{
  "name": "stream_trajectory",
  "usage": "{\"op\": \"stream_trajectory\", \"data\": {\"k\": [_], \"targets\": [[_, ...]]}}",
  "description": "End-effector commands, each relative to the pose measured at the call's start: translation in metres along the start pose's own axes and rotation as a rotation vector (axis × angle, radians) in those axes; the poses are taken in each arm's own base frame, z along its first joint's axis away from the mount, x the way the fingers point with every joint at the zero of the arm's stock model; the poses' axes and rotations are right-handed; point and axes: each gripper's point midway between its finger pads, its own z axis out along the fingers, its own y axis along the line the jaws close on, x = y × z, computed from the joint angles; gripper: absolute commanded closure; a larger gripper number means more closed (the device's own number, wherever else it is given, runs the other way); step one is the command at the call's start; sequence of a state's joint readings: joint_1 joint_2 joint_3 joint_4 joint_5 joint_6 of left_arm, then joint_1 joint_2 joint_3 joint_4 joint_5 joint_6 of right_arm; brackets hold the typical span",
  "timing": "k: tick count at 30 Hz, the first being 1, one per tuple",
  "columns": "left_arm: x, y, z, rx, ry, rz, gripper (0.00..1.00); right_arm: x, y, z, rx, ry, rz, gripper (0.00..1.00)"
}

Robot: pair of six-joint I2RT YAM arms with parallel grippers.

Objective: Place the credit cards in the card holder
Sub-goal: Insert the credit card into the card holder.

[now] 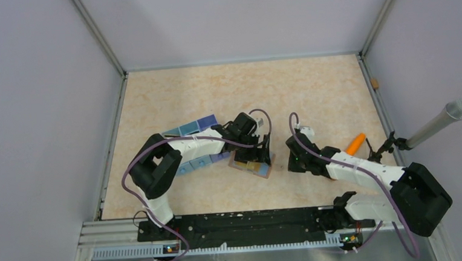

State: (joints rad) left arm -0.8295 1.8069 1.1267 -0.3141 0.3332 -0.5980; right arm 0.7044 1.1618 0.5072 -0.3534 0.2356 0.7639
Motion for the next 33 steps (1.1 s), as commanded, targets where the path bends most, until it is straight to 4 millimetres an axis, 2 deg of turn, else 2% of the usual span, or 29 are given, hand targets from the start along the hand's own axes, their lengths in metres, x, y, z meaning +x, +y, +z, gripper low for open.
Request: {"op": "stream_trajectory", "data": {"k": [1, 6, 9, 13, 17, 33], "targets": [[-0.012, -0.008, -0.018, 0.0, -0.059, 0.037, 0.09, -0.015, 0.008, -0.001, -0.007, -0.053, 0.014, 1.0], [-0.012, -0.009, -0.021, 0.014, -0.078, 0.02, 0.07, -0.012, 0.013, -0.004, -0.049, -0.045, 0.028, 1.0], [-0.01, -0.009, -0.019, 0.025, -0.075, 0.014, 0.08, -0.012, 0.023, -0.01, -0.117, -0.049, 0.058, 0.86], [-0.005, 0.004, -0.014, -0.024, -0.055, -0.001, 0.08, -0.013, 0.037, -0.02, -0.215, -0.055, 0.111, 0.64], [-0.005, 0.01, -0.017, -0.061, -0.065, 0.014, 0.04, -0.014, 0.053, -0.027, -0.299, -0.051, 0.137, 0.55], [-0.011, 0.015, -0.031, -0.115, -0.094, 0.05, 0.01, -0.006, 0.064, -0.02, -0.329, -0.013, 0.136, 0.5]]}}
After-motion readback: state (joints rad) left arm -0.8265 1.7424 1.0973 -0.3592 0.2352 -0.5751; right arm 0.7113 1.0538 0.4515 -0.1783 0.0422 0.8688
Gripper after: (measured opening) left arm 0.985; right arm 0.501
